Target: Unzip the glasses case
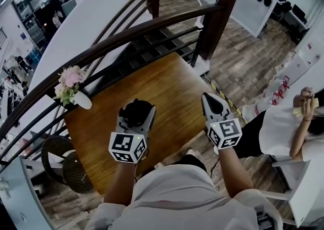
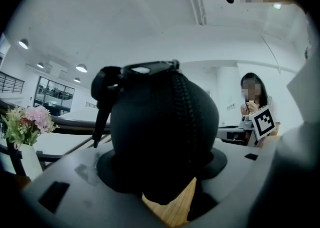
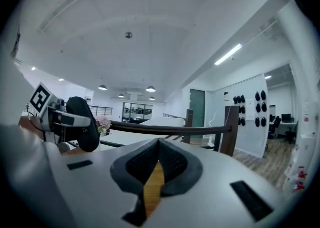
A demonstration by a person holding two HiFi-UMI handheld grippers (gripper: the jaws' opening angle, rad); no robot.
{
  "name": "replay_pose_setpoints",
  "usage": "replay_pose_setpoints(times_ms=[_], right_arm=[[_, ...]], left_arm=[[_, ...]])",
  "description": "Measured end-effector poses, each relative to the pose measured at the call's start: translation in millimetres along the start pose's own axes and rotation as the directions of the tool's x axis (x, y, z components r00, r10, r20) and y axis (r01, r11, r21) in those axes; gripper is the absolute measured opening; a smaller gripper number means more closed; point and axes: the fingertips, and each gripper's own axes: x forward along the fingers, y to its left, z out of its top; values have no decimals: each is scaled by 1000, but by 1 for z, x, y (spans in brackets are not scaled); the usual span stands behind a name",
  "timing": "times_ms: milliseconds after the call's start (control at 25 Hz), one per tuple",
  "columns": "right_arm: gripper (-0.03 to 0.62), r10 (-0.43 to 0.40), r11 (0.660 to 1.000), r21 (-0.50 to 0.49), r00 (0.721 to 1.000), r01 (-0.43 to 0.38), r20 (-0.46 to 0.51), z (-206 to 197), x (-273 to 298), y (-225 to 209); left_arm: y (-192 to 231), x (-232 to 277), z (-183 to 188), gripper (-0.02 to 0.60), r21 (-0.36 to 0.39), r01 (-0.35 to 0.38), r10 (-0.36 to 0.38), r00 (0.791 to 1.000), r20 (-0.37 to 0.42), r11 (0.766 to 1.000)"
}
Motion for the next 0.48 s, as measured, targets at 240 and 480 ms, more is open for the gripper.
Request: replay_pose_setpoints(times_ms=[240,480], right_arm=[[51,1,1000,0,1000,-1,7,0,-3,-1],[51,10,1000,6,1000,-10,-13,-10,-4,2]], left_arm=[[-4,-2,-4,260,-7,1,-1,1000,-10,1000],[-6,-4,-6,259,-13,2,-2,1000,-17,1000]])
